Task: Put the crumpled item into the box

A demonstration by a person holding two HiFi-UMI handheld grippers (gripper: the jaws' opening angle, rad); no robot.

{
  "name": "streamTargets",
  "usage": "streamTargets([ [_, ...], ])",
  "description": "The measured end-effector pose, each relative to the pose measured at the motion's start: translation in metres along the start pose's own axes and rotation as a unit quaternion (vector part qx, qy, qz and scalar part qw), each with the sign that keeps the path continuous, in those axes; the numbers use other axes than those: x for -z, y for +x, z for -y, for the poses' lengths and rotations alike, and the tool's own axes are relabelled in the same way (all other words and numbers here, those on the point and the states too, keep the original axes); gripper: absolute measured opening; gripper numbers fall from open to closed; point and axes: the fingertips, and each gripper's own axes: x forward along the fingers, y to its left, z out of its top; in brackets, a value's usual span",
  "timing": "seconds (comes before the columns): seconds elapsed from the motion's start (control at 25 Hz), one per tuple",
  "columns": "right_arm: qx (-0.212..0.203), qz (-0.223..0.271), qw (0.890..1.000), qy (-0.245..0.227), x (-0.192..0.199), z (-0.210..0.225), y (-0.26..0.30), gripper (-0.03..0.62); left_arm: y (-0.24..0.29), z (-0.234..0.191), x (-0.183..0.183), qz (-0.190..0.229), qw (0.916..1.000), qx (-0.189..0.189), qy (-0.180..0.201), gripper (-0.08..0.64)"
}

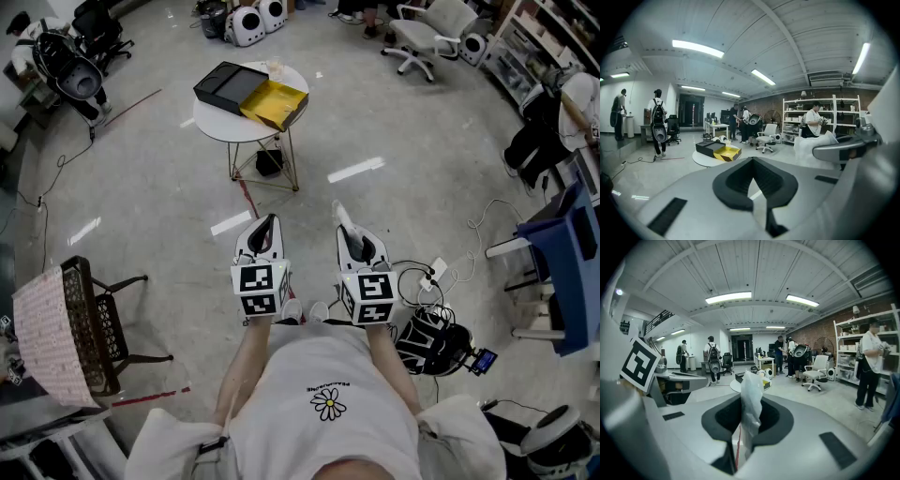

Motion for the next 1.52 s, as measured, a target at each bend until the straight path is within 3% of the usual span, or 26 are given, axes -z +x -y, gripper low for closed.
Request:
streamTargets([
  [0.48,-0.004,-0.001,1.0,0.011,0.014,0.02,-0.005,0.051,0.007,0.016,0.01,-0.001,0.9999,0.0,-0.014,0.0],
  [0.72,-0.008,0.019,0.999,0.047,0.004,0.043,0.019,0.051,0.044,0.012,-0.002,0.012,0.9997,0.006,-0.021,0.0],
  [1.12,-0.031,0.013,0.999,-0.007,-0.025,0.071,0.149,0.051,0.176,-0.049,-0.028,0.02,0.9987,-0.007,-0.046,-0.002],
  [1.32,-0.037,-0.01,0.998,-0.044,-0.056,0.086,0.24,0.051,0.257,-0.089,-0.048,0.001,0.9987,-0.009,-0.05,0.0],
  [1.52,-0.036,-0.027,0.998,-0.038,-0.082,0.101,0.335,0.051,0.338,-0.141,-0.07,-0.004,0.9993,-0.012,-0.034,-0.002],
])
